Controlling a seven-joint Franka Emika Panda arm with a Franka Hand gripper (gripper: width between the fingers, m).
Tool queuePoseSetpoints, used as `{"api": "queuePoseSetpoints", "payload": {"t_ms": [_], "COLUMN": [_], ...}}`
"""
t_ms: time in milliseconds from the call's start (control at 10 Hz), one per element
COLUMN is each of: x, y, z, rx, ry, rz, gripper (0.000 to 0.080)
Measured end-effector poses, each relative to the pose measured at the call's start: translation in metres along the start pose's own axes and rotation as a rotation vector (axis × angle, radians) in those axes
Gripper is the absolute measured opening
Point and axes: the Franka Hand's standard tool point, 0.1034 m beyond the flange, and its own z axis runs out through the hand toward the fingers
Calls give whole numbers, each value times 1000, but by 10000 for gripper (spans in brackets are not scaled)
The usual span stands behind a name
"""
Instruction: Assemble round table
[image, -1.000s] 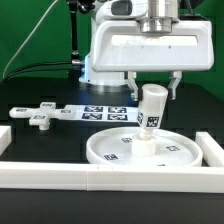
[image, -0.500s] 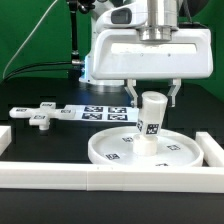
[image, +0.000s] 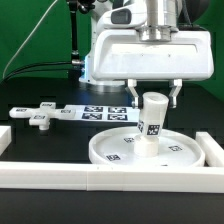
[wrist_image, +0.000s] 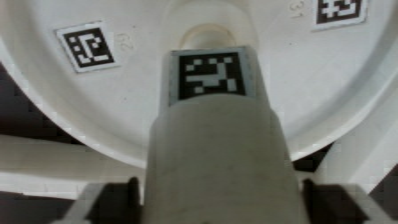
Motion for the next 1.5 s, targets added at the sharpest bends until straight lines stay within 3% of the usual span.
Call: {"api": "queuePoseSetpoints", "payload": {"t_ms": [100,200,600,900,1500], "x": [0,0,5,20,18], "y": [0,0,2,7,6], "z": [0,0,-8,-34,-31], "rx": [0,0,1,10,17], "ry": [-1,-1,-10,-56,-88], "rz": [0,0,-24,-37,-40], "gripper": [585,636,649,649,649]}}
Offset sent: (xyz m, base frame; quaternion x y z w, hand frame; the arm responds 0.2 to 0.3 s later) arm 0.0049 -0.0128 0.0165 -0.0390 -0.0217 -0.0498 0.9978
